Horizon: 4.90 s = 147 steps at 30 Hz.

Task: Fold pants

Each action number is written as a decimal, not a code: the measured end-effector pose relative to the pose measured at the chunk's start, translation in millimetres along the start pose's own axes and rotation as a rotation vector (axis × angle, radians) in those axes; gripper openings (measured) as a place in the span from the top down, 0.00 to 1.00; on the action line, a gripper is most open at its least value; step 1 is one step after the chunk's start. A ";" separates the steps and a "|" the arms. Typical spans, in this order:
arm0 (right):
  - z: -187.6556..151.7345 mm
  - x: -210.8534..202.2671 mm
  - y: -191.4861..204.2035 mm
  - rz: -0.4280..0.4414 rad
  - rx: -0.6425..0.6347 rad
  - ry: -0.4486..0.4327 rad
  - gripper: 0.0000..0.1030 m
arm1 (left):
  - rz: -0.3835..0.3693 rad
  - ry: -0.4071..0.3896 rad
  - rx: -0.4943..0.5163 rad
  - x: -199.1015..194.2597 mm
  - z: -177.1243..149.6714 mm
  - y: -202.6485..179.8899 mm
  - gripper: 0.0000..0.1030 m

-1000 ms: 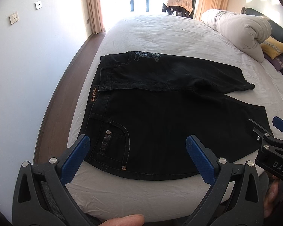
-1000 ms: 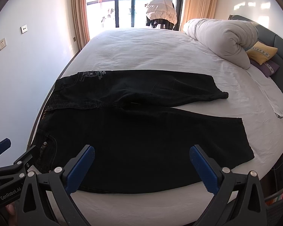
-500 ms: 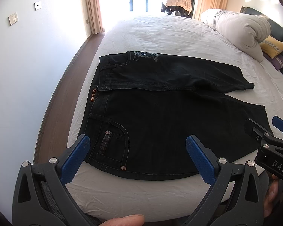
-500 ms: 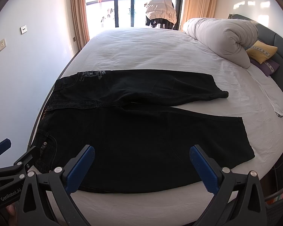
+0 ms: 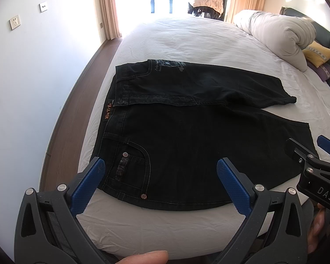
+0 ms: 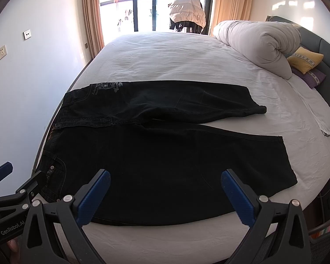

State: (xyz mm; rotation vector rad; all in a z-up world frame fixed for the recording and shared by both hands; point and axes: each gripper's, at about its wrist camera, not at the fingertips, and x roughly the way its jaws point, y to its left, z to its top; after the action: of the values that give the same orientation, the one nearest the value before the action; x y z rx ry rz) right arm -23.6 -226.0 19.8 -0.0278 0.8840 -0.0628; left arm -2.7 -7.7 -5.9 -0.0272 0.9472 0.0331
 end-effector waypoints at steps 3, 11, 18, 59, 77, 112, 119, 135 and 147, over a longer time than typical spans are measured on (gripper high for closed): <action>0.2 0.1 -0.1 0.000 0.000 0.000 0.00 | 0.000 0.000 0.000 -0.1 0.1 -0.2 0.00; -3.7 3.0 2.7 0.002 0.003 0.002 0.00 | 0.000 0.001 0.000 -0.3 0.2 -0.3 0.00; -9.0 5.3 5.6 0.006 0.007 0.006 0.00 | 0.004 0.003 0.001 0.4 -1.3 -1.4 0.00; 116.4 169.5 -66.9 0.458 -0.228 0.067 0.19 | -0.346 0.438 0.664 329.9 283.1 44.7 0.34; 194.2 227.7 -11.6 0.497 -0.472 0.059 0.36 | -0.280 0.316 0.653 295.1 269.1 57.8 0.91; 248.4 335.4 64.4 0.434 -0.859 0.267 0.92 | -0.164 0.053 0.770 236.3 222.5 33.4 0.93; 242.3 313.8 67.8 0.422 -0.794 0.204 0.96 | -0.161 0.038 0.742 217.7 216.1 34.5 0.93; 195.3 213.4 60.1 0.427 -0.793 0.143 0.96 | -0.184 -0.004 0.753 139.9 163.0 32.3 0.93; 126.6 147.4 45.9 0.426 -0.816 0.130 0.96 | -0.239 0.017 0.759 97.5 80.8 32.6 0.93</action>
State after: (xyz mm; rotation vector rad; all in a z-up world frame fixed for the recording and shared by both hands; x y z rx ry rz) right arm 169.5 -190.2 -16.0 -0.5994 0.9795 0.7041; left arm 118.4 29.5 -38.2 0.5602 0.9188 -0.5479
